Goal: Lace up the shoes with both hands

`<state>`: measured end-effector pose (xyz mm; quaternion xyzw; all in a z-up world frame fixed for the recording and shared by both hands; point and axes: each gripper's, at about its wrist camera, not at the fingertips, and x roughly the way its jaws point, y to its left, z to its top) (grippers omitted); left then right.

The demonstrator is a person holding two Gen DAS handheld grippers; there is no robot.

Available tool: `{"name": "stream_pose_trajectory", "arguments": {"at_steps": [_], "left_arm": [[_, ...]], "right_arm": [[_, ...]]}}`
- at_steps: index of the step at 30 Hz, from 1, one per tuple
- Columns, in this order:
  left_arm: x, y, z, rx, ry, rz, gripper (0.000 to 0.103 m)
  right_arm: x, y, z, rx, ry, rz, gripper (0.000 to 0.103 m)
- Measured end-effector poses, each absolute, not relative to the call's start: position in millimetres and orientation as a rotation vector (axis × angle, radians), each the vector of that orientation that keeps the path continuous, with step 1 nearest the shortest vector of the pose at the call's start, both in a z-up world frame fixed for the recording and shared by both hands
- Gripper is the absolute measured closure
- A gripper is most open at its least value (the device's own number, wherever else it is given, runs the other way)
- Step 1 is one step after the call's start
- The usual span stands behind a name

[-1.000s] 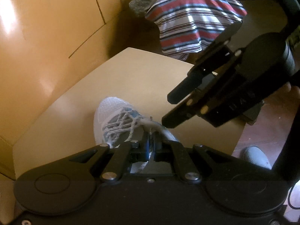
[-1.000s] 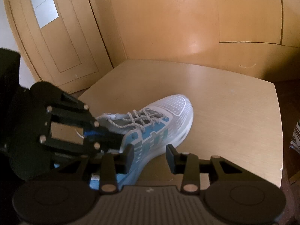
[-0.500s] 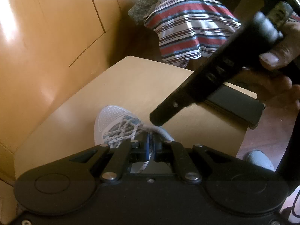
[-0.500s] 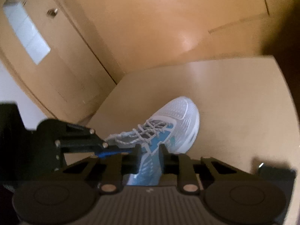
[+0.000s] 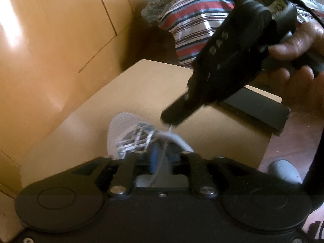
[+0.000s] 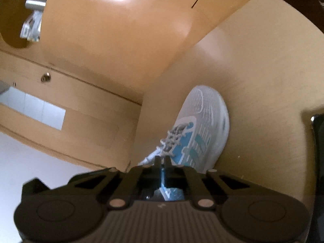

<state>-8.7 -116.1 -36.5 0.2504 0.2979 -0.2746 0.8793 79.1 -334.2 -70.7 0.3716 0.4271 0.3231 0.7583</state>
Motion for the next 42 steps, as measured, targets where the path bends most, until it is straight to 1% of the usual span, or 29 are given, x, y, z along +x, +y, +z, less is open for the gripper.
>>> {"name": "stream_pose_trajectory", "arguments": {"at_steps": [1,2,3,6,10,14,17,21,22,23,25,26,29,34,38,40,42], "left_arm": [[-10.3,-114.2,-34.7,0.518,0.613,-0.572,0.064],[-12.0,-112.1,-32.4,0.511,0.606,-0.576,0.063],[-13.4,-110.4,-30.7,0.508,0.601,-0.578,0.063],[-16.5,-105.5,-28.0,0.513,0.593,-0.571,0.063],[-16.4,-103.8,-29.7,0.523,0.607,-0.568,0.063],[-17.4,-102.6,-31.0,0.532,0.614,-0.565,0.062],[-19.1,-100.8,-31.2,0.530,0.612,-0.558,0.062],[-20.5,-97.3,-33.6,0.547,0.617,-0.535,0.061],[-20.0,-96.2,-34.3,0.543,0.619,-0.526,0.060],[-18.5,-93.6,-34.6,0.529,0.626,-0.516,0.058],[-15.4,-87.7,-34.9,0.494,0.642,-0.498,0.055],[-13.3,-83.6,-34.1,0.464,0.658,-0.493,0.054],[-8.2,-76.1,-33.0,0.400,0.696,-0.479,0.054],[-11.8,-69.8,-33.6,0.387,0.713,-0.451,0.055],[-14.3,-63.8,-32.0,0.323,0.725,-0.455,0.055],[-15.8,-60.0,-31.1,0.275,0.731,-0.480,0.055],[-20.1,-63.5,-29.5,0.315,0.701,-0.482,0.055]], "right_arm": [[79.2,-340.9,-66.7,0.815,0.904,0.687,0.101],[79.4,-347.6,-62.7,0.821,0.877,0.670,0.101],[79.1,-352.6,-60.8,0.824,0.857,0.656,0.101],[78.6,-387.7,-41.1,0.824,0.712,0.523,0.101],[65.4,-431.6,0.8,0.645,0.463,0.232,0.101],[50.8,-456.8,25.1,0.510,0.299,0.031,0.101],[50.7,-461.8,18.5,0.492,0.337,-0.016,0.100],[51.1,-452.4,20.7,0.405,0.340,-0.040,0.100],[53.2,-448.8,17.9,0.389,0.382,-0.003,0.099],[52.7,-446.5,17.3,0.400,0.390,0.016,0.094],[51.4,-442.2,19.1,0.413,0.392,0.068,0.071],[50.9,-433.5,20.6,0.392,0.392,0.117,0.059],[51.8,-413.0,21.8,0.349,0.418,0.182,0.059],[54.4,-387.3,15.9,0.299,0.479,0.276,0.058],[47.4,-355.7,9.1,0.243,0.539,0.370,0.050],[40.7,-336.2,3.8,0.198,0.565,0.429,0.050],[31.5,-312.8,-0.7,0.124,0.590,0.497,0.051]]}}
